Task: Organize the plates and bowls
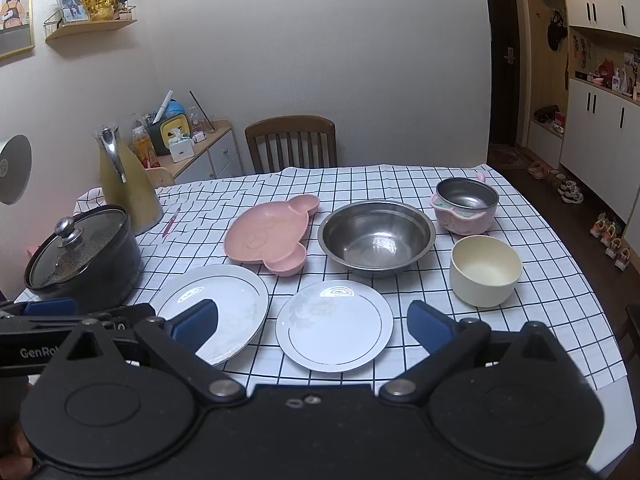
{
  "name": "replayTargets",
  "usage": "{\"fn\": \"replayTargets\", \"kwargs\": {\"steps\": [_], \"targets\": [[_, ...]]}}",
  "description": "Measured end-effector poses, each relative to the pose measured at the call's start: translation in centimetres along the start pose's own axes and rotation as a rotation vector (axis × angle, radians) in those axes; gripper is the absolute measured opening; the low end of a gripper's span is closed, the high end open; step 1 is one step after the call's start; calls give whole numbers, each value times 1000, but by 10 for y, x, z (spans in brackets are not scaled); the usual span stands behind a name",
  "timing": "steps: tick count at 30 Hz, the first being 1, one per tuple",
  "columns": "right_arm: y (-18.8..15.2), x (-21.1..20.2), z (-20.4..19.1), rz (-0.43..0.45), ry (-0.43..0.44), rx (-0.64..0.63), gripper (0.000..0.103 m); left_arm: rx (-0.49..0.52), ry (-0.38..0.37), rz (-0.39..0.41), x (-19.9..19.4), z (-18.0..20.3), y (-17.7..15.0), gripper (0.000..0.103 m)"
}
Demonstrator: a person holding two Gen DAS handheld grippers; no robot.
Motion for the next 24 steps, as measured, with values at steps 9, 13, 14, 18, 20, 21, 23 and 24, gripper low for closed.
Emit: {"fn": "replayTargets", "kwargs": {"steps": [9, 13, 14, 18, 20, 21, 23, 24], "targets": [[-2, -1, -1, -1, 4, -1, 100, 7, -16, -8, -1, 1, -3, 103], [-4, -3, -2, 0, 9, -2, 100, 3, -25, -11, -2, 1, -4, 103], [-4, -3, -1, 0, 7, -2, 100, 4, -27, -11, -2, 1, -4, 103], [-4, -4, -1, -2, 7, 1, 99, 4, -31, -12, -2, 1, -4, 103], [-5, -4, -1, -4, 9, 6, 99, 2, -35, -15, -2, 1, -4, 103], [-5, -4, -1, -5, 9, 9, 99, 1, -36, -17, -2, 0, -4, 103], [-5, -4, -1, -7, 8, 13, 99, -1, -38, -19, -2, -1, -4, 103], [-5, -4, -1, -8, 9, 14, 99, -2, -37, -20, -2, 0, -4, 103]]}}
Point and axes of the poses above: each gripper's, at about its wrist camera, not at the fingertips, and x roughly the way its jaws point, z to its right, y to its top, the point moved 5 cm from there along x, roughly the way its jaws point, and after that the axes turned 14 degrees about y, right-handed, at the moved point
